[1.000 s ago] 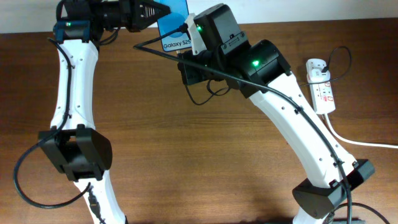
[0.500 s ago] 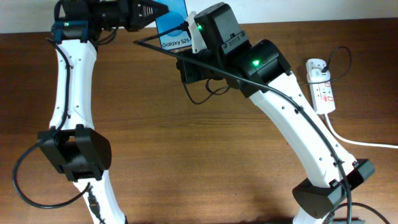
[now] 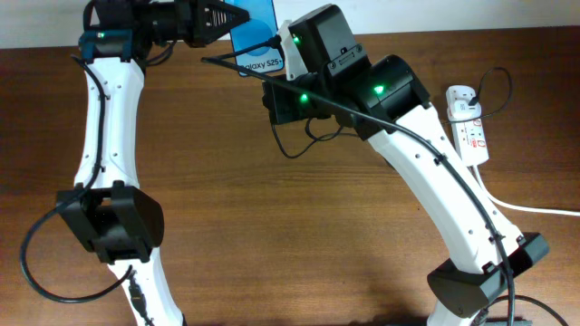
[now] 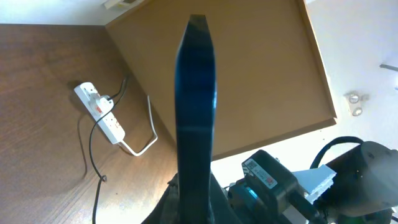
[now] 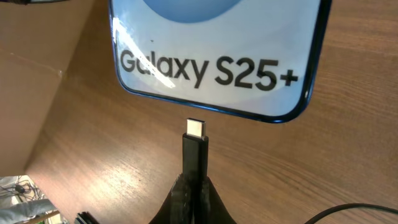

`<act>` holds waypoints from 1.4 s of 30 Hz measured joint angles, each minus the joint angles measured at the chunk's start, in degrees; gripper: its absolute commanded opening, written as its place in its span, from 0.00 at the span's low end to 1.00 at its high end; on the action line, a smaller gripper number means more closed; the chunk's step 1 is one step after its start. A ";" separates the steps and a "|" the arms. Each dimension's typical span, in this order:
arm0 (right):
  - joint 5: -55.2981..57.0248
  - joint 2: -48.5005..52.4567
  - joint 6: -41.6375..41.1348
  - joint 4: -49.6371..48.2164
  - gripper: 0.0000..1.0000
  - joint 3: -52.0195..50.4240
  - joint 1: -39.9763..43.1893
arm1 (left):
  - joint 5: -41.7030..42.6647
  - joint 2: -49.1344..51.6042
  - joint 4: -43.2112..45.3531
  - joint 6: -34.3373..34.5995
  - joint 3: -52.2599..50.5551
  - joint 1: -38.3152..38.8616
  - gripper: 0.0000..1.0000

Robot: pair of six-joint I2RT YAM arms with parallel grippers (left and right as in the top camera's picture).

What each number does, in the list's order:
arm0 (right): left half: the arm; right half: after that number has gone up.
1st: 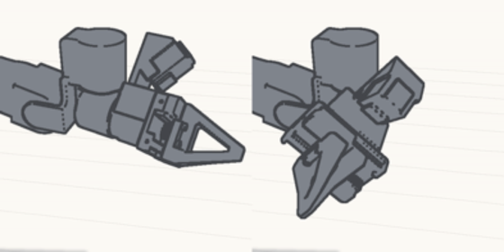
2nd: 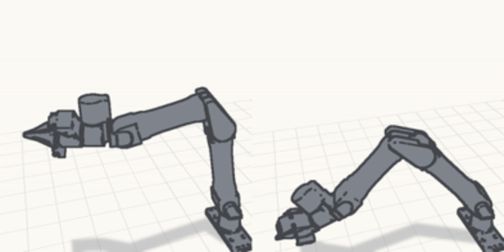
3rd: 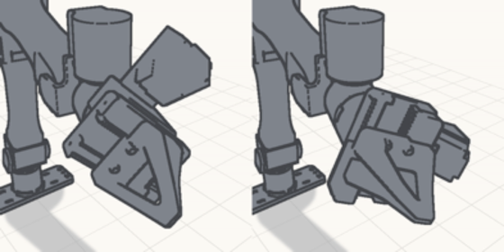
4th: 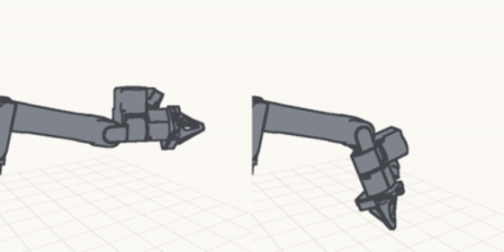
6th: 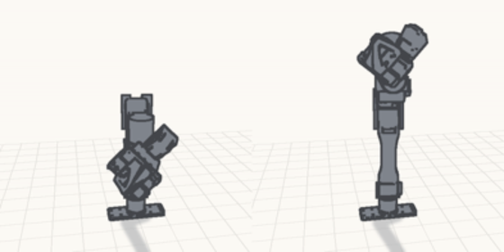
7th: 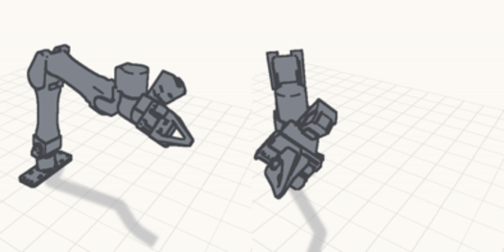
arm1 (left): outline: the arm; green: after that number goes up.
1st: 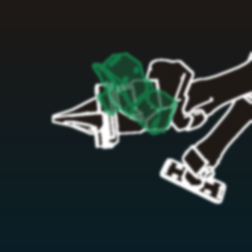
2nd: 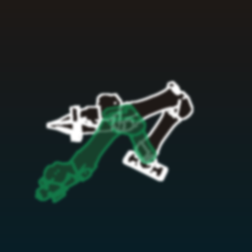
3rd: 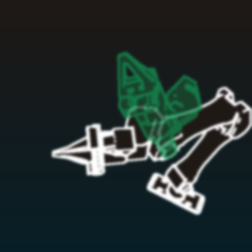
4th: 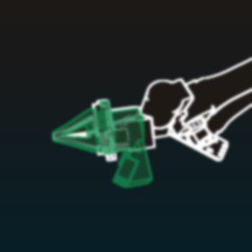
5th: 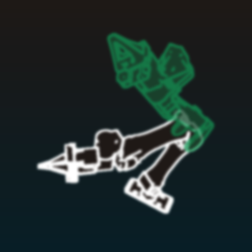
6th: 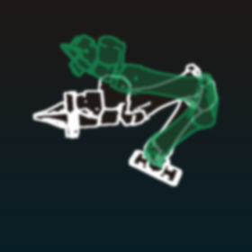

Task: Plug charger to phone and switch on socket
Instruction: 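Align the USB-C plug with the phone's bottom port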

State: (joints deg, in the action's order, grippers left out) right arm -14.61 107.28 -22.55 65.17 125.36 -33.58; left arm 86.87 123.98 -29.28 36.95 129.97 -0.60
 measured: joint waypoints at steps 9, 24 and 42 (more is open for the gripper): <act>-0.31 0.00 0.02 -1.62 0.04 0.00 0.00 | 1.01 0.00 0.04 0.00 0.00 -0.02 0.00; -0.35 0.00 0.35 -1.77 0.04 0.00 0.00 | 0.96 0.00 0.17 0.00 0.00 -0.07 0.00; 2.10 0.02 0.68 -2.03 0.04 0.00 -1.14 | 0.98 0.00 0.04 0.00 0.00 -0.07 0.00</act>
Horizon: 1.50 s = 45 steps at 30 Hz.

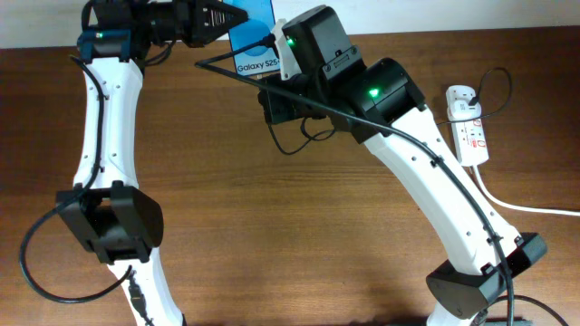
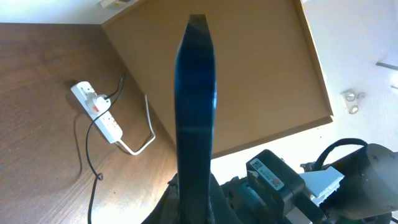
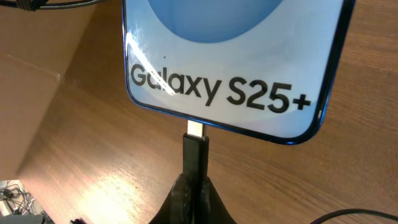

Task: Plug charger to phone and switch on socket
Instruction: 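Align the USB-C plug with the phone's bottom port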

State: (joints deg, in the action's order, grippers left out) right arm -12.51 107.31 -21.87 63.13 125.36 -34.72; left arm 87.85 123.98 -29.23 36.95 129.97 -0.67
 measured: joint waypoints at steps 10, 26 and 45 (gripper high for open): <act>0.68 0.63 0.04 -0.81 0.04 0.00 -0.59 | -0.42 0.00 0.00 0.00 0.00 -0.11 0.00; 2.34 0.63 0.07 -0.70 0.04 -0.02 -0.63 | -0.92 0.00 0.17 -0.02 0.00 -0.11 0.00; 2.80 0.66 0.04 -1.09 0.04 0.00 -0.66 | -1.73 0.00 0.42 -0.52 0.00 -0.11 0.00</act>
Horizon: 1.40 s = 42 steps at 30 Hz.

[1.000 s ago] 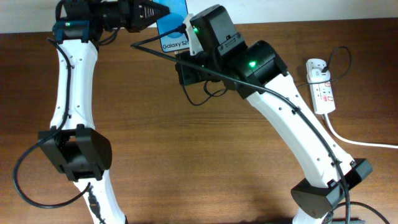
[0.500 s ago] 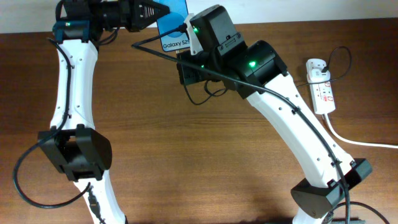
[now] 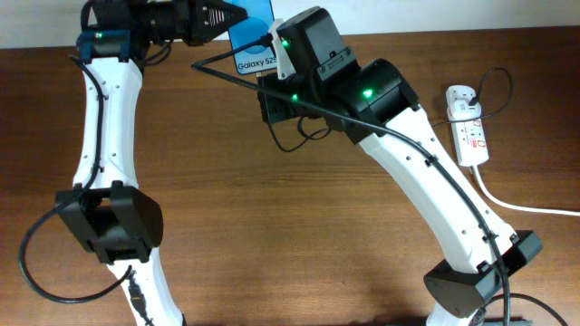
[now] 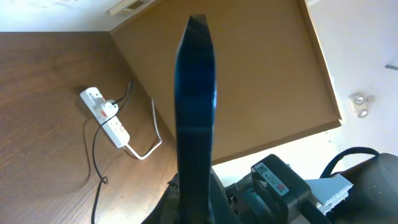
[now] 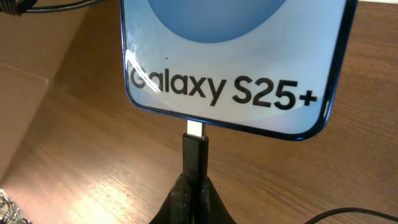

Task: Plug charger to phone and switch on socket
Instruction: 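Align the USB-C plug with the phone's bottom port, then push the plug up into the phone's port with the right gripper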

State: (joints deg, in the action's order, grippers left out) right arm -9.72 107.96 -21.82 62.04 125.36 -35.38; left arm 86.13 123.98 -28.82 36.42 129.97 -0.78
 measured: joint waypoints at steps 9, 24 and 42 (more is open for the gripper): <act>0.63 0.00 0.00 -0.04 0.04 -0.02 -0.11 | 0.00 0.00 0.22 -0.07 0.00 0.00 0.00; 1.97 -0.02 -0.74 -0.35 0.04 -0.02 -0.35 | -0.07 0.00 0.22 -0.15 0.00 -0.13 0.00; -0.07 0.00 -4.17 4.00 0.04 0.11 -0.35 | 0.68 0.02 -0.26 4.90 0.00 0.07 0.00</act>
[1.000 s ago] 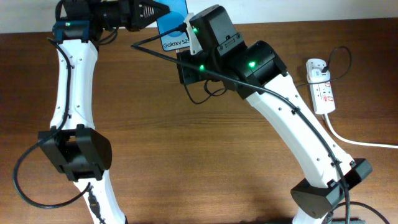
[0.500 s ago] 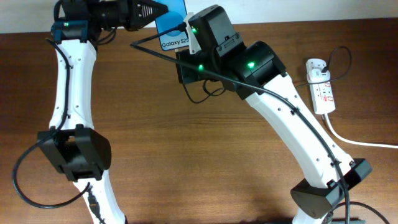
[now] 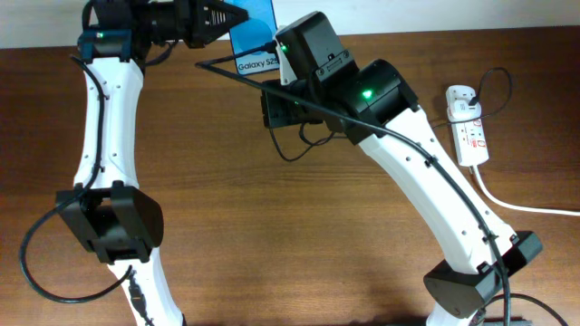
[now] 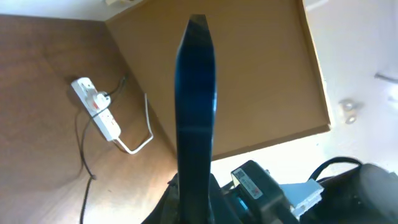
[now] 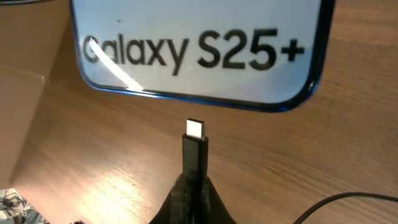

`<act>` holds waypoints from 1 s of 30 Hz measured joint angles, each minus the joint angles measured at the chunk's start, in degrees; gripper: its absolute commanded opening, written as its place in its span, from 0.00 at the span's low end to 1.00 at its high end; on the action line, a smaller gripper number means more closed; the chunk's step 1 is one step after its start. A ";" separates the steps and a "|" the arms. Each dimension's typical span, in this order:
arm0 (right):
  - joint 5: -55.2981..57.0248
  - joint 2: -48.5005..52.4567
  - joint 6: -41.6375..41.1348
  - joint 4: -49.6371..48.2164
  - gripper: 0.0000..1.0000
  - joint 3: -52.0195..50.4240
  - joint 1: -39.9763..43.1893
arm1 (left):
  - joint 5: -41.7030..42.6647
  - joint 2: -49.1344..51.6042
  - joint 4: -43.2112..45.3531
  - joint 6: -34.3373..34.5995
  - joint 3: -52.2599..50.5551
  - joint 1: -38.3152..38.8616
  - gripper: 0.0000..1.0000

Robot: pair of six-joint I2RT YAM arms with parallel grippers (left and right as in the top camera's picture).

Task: Plug charger to phone and switch on socket
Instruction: 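Push the plug up into the phone's port with the right gripper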

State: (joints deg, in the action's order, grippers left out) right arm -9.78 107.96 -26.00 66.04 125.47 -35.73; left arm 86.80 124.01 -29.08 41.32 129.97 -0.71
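The phone (image 5: pixel 199 53), its screen reading "Galaxy S25+", is held upright in the air with my left gripper (image 4: pixel 196 186) shut on it; in the left wrist view it shows edge-on (image 4: pixel 196 93). My right gripper (image 5: pixel 194 183) is shut on the black charger plug (image 5: pixel 194 152). The plug's metal tip (image 5: pixel 194 129) points at the phone's lower edge with a small gap between them. In the overhead view the phone (image 3: pixel 254 45) and the right gripper (image 3: pixel 275 47) meet at the table's far edge. The white socket strip (image 3: pixel 467 127) lies at the right.
A black charger cable (image 3: pixel 294 145) loops on the wooden table (image 3: pixel 272 235) under the right arm. A white adapter (image 3: pixel 460 98) sits in the strip's far end, and the strip's white cord (image 3: pixel 526 206) runs off to the right. A brown board (image 4: pixel 249 74) stands behind the table.
The plug tip was against the phone's lower edge; now a small gap shows between them. In the right wrist view the phone sits higher and further left.
At first the plug tip stood a little short of the phone's lower edge. At the two following moments it was against that edge. Now it stands off again. Both grippers kept their hold throughout, and the socket strip has not moved.
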 measured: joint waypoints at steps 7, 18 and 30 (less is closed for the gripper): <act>-6.49 -0.02 0.13 -0.46 0.04 0.02 3.87 | -0.44 0.00 0.92 2.43 0.00 0.00 0.00; -9.35 -0.13 2.23 -2.84 0.04 0.13 2.99 | -0.46 0.02 1.09 1.29 0.00 0.00 0.00; -7.17 -0.15 4.09 -2.62 0.04 0.13 2.99 | -0.46 0.02 1.09 0.07 0.00 0.00 0.00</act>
State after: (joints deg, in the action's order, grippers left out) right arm -16.95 107.81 -21.91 63.42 125.60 -32.73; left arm 86.35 124.03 -27.99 41.39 129.97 -0.71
